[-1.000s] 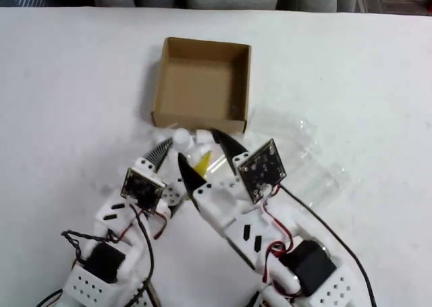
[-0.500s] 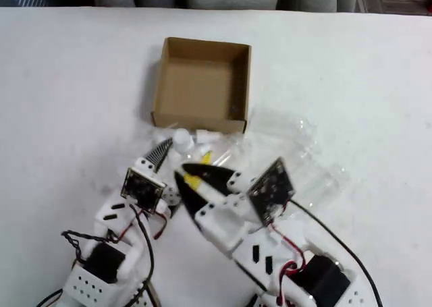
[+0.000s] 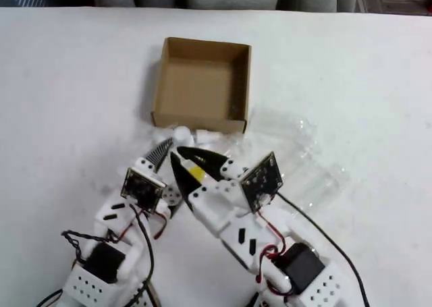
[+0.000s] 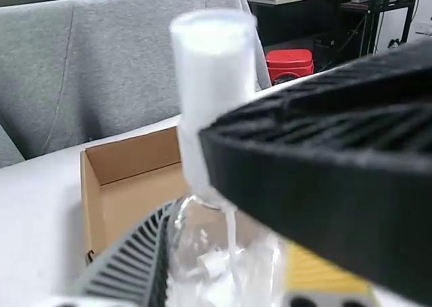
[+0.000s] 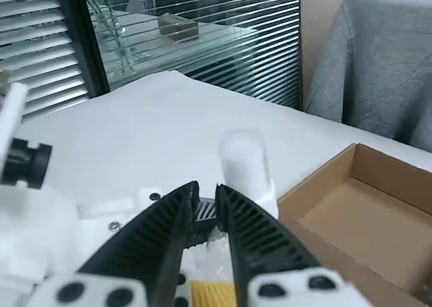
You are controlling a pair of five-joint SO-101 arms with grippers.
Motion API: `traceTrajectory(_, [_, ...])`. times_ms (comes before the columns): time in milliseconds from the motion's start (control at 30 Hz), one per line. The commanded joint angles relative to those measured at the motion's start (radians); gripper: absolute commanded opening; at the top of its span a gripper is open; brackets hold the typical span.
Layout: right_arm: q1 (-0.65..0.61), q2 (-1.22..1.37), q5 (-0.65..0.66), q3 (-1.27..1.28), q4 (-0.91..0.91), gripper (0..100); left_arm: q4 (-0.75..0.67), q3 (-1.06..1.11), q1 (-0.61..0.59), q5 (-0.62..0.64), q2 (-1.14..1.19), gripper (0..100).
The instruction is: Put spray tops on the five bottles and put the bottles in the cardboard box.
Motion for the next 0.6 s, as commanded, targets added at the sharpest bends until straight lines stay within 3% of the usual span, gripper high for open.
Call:
traceTrajectory(0, [0.041, -0.019, -0.002, 0.006, -0.077, 1.5, -0.002, -0.003, 0.013, 0.006, -0.013, 2])
traceTrajectory(267, [0.044, -0.035, -0.002, -0.008, -0.015, 1.5, 0.0, -0.003, 0.012, 0.006, -0.013, 2])
traceTrajectory(467, [0.047, -0.163, 0.003, -0.078, 0.237, 1.5, -0.003, -0.003, 0.008, 0.006, -0.013, 2])
traceTrajectory(567, [0.05, -0.223, 0.081, -0.086, 0.318, 1.5, -0.008, -0.003, 0.007, 0.006, -0.013, 2])
